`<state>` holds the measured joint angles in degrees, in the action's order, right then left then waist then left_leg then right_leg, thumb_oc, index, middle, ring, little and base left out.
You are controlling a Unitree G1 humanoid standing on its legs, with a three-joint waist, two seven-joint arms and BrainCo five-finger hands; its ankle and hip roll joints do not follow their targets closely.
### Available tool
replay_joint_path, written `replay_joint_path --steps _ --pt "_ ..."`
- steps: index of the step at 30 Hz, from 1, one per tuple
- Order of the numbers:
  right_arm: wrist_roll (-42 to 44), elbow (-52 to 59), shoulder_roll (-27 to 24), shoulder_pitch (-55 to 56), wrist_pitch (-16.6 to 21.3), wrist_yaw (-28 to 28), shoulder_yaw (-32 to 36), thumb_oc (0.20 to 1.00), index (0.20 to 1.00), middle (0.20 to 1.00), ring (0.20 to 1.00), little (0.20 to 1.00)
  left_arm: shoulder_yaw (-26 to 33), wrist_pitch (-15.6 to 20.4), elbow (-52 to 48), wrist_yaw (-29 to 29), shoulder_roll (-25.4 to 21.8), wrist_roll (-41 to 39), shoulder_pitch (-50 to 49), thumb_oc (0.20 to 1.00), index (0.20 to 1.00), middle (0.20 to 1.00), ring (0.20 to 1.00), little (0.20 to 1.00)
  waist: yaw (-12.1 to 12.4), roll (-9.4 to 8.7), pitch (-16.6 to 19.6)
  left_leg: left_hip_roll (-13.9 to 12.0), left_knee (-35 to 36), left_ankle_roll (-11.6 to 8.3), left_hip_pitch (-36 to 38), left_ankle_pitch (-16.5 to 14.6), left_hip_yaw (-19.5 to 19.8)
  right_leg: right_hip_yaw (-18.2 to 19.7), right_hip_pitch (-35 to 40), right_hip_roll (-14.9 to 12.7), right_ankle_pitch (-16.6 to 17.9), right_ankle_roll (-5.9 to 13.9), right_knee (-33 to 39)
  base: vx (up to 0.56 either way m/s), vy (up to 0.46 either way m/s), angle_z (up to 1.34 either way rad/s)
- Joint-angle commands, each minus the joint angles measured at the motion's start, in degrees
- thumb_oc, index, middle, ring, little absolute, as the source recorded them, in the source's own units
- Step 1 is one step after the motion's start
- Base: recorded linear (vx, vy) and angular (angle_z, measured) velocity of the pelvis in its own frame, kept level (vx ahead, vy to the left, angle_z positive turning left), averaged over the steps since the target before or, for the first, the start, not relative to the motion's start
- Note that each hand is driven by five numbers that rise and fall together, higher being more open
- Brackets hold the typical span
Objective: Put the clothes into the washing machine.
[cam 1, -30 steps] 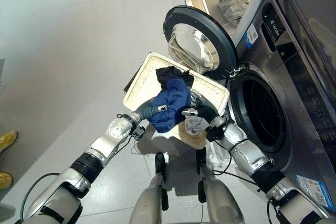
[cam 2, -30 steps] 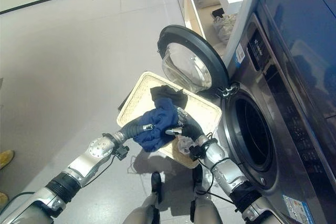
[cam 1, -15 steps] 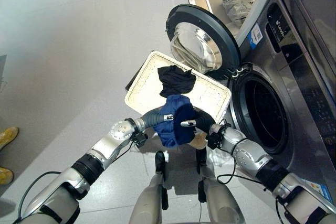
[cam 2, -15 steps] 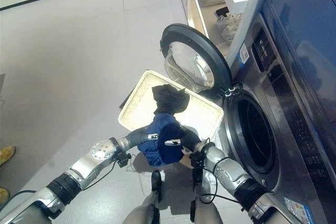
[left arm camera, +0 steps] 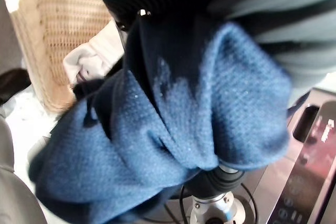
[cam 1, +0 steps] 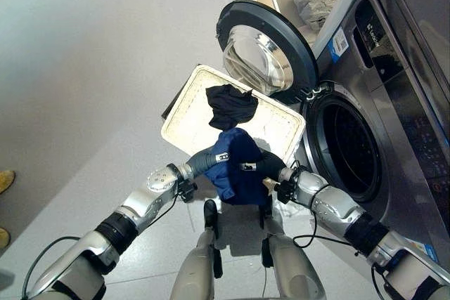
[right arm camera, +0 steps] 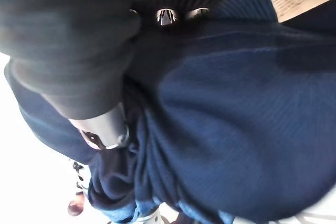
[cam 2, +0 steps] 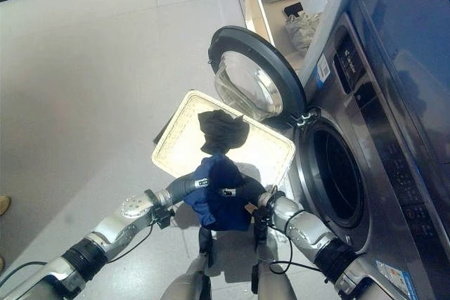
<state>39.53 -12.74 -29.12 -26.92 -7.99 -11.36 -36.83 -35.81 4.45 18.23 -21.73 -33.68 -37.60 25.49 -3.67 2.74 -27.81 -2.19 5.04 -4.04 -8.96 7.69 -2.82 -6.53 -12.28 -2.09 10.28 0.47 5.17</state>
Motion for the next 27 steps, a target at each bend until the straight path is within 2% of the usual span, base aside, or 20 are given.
replay_joint_path --steps 1,2,3,4,7,13,14,15,16,17,19,20,21,23,24,26,27 --pt "1.8 3.1 4.2 0.5 -4.3 -5.6 -6.4 0.2 0.2 0.2 0.2 0.2 3.0 9.1 -3.0 2.4 4.5 -3.7 3.6 0.2 0.2 0.2 0.2 0.2 0.1 -2.94 1.4 4.3 -3.3 1.25 -2.0 -4.5 -2.2 1.3 -0.9 2.1 -7.2 2.55 -4.7 0.0 0.0 0.0" --pt "3.3 2.6 4.4 0.9 -6.8 -7.6 -6.6 0.2 0.2 0.2 0.2 0.2 3.4 10.9 -2.8 4.7 5.1 -2.1 3.4 0.2 0.2 0.2 0.2 0.2 0.3 -3.03 1.2 4.3 -3.5 1.32 -2.3 -4.5 -2.0 1.3 -1.1 2.2 -7.3 2.47 -4.9 0.0 0.0 0.0" --pt "3.5 2.5 4.5 1.1 -7.2 -8.5 -6.6 0.2 0.2 0.2 0.2 0.2 3.6 11.4 -2.8 5.5 5.1 -1.6 3.4 0.2 0.2 0.2 0.2 0.2 0.4 -3.06 1.1 4.4 -3.6 1.36 -2.4 -4.5 -1.9 1.3 -1.1 2.2 -7.4 2.43 -5.1 0.0 -0.047 -0.01" --pt "5.2 2.3 4.7 1.6 -10.2 -11.0 -6.8 0.2 0.2 0.2 0.2 0.2 3.9 12.8 -2.6 7.9 5.3 0.0 3.4 0.263 0.263 0.263 0.263 0.263 0.6 -3.12 1.0 4.4 -3.8 1.43 -2.6 -4.5 -1.6 1.3 -1.3 2.2 -7.6 2.33 -5.4 0.0 -0.041 0.0" --pt "9.4 0.9 5.5 2.7 -14.4 -15.2 -7.7 0.2 0.2 0.2 0.2 0.2 4.5 15.2 -2.3 11.3 5.7 3.1 3.7 0.297 0.297 0.297 0.297 0.297 1.2 -3.21 0.7 4.5 -4.6 1.44 -3.4 -4.4 -0.6 1.0 -1.9 2.1 -8.4 2.0 -7.0 0.01 -0.073 0.0" --pt "9.6 0.8 5.6 2.8 -14.5 -15.5 -7.8 0.2 0.2 0.2 0.2 0.2 4.5 15.4 -2.2 11.6 5.7 3.2 3.8 0.329 0.329 0.329 0.329 0.329 1.3 -3.2 0.7 4.5 -4.7 1.45 -3.5 -4.4 -0.5 1.0 -2.0 2.1 -8.5 1.96 -7.2 0.0 -0.017 0.0" --pt "13.4 -0.9 6.2 3.7 -15.5 -17.9 -7.7 0.2 0.2 0.2 0.2 0.2 4.2 17.2 -1.1 15.3 6.3 5.8 4.0 1.0 1.0 1.0 1.0 1.0 1.4 -3.13 0.5 4.7 -5.6 1.42 -4.0 -4.4 0.5 1.0 -2.6 2.0 -9.2 1.71 -8.9 0.02 -0.068 -0.01" --pt "13.4 -0.9 6.2 3.7 -15.5 -17.9 -7.7 0.2 0.2 0.2 0.2 0.2 4.2 17.2 -1.1 15.3 6.3 5.8 4.0 1.0 1.0 1.0 1.0 1.0 1.4 -3.13 0.5 4.7 -5.6 1.42 -4.0 -4.4 0.5 1.0 -2.6 2.0 -9.2 1.71 -8.9 0.05 -0.117 0.02" --pt "16.8 -1.8 7.0 5.2 -18.2 -20.0 -7.3 0.2 0.2 0.2 0.2 0.2 3.8 18.6 0.0 24.0 6.8 11.9 3.6 1.0 1.0 1.0 1.0 1.0 1.3 -3.12 0.4 4.9 -6.0 1.29 -4.4 -4.5 0.5 1.0 -2.9 1.9 -8.9 1.8 -8.6 0.03 -0.051 0.05" --pt "16.8 -1.9 7.0 5.2 -18.3 -20.1 -7.3 0.2 0.2 0.2 0.2 0.2 3.8 18.5 0.0 24.9 6.9 12.4 3.5 1.0 1.0 1.0 1.0 1.0 1.3 -3.11 0.4 4.9 -6.0 1.28 -4.4 -4.5 0.5 1.0 -2.9 1.9 -8.9 1.8 -8.6 0.03 -0.063 0.04" --pt "16.1 -2.5 7.5 5.3 -19.2 -20.7 -7.2 0.2 0.2 0.2 0.2 0.2 4.0 17.5 0.9 32.1 6.8 19.5 3.8 1.0 1.0 1.0 1.0 1.0 1.3 -3.13 0.0 4.9 -6.0 1.25 -4.6 -4.4 0.4 1.0 -3.2 1.8 -8.7 1.85 -8.5 0.0 -0.013 -0.02" --pt "16.1 -2.5 7.5 5.3 -19.2 -20.7 -7.2 0.2 0.2 0.2 0.2 0.2 3.9 17.5 0.9 32.2 6.8 19.6 3.8 1.0 1.0 1.0 1.0 1.0 1.3 -3.12 0.0 4.9 -6.0 1.25 -4.6 -4.4 0.4 1.0 -3.2 1.8 -8.7 1.85 -8.5 -0.01 -0.031 -0.03" --pt "16.2 -2.6 7.8 5.1 -20.5 -20.6 -7.1 0.2 0.2 0.2 0.2 0.2 3.8 16.7 1.3 36.2 6.4 23.3 4.2 1.0 1.0 1.0 1.0 1.0 1.3 -3.15 -0.1 4.9 -6.0 1.21 -4.9 -4.3 0.4 1.0 -3.4 1.8 -8.6 1.84 -8.5 0.0 0.0 0.0" --pt "15.4 -3.2 7.7 4.9 -22.3 -20.2 -6.9 0.2 0.2 0.2 0.2 0.2 4.1 13.7 1.8 43.4 5.0 30.1 5.2 1.0 1.0 1.0 1.0 1.0 1.3 -3.07 -0.4 4.9 -5.8 1.08 -5.0 -4.1 0.5 1.0 -3.6 1.8 -8.5 1.86 -8.4 0.0 -0.019 -0.01" --pt "15.4 -3.2 7.7 4.9 -22.3 -20.2 -6.9 0.2 0.2 0.2 0.2 0.2 4.1 13.7 1.8 43.4 5.0 30.1 5.2 1.0 1.0 1.0 1.0 1.0 1.3 -3.07 -0.4 4.9 -5.8 1.08 -5.0 -4.1 0.5 1.0 -3.6 1.8 -8.5 1.86 -8.4 0.0 0.0 0.0" --pt "17.0 -5.5 6.8 4.9 -22.9 -18.2 -6.2 0.2 0.2 0.2 0.2 0.2 4.7 8.0 2.4 50.3 2.0 38.9 7.2 1.0 1.0 1.0 1.0 1.0 1.2 -2.74 -0.7 5.0 -5.7 0.91 -5.1 -4.2 0.2 0.8 -3.7 1.5 -8.5 1.91 -8.3 0.0 0.0 0.0" --pt "17.3 -6.1 6.6 5.1 -23.0 -18.4 -5.8 0.2 0.2 0.2 0.2 0.2 4.9 7.0 2.4 51.0 1.1 41.0 7.5 1.0 1.0 1.0 1.0 1.0 1.2 -2.63 -0.8 5.0 -5.7 0.85 -5.0 -4.2 0.1 0.6 -3.7 1.4 -8.5 1.94 -8.2 0.0 0.0 0.0"
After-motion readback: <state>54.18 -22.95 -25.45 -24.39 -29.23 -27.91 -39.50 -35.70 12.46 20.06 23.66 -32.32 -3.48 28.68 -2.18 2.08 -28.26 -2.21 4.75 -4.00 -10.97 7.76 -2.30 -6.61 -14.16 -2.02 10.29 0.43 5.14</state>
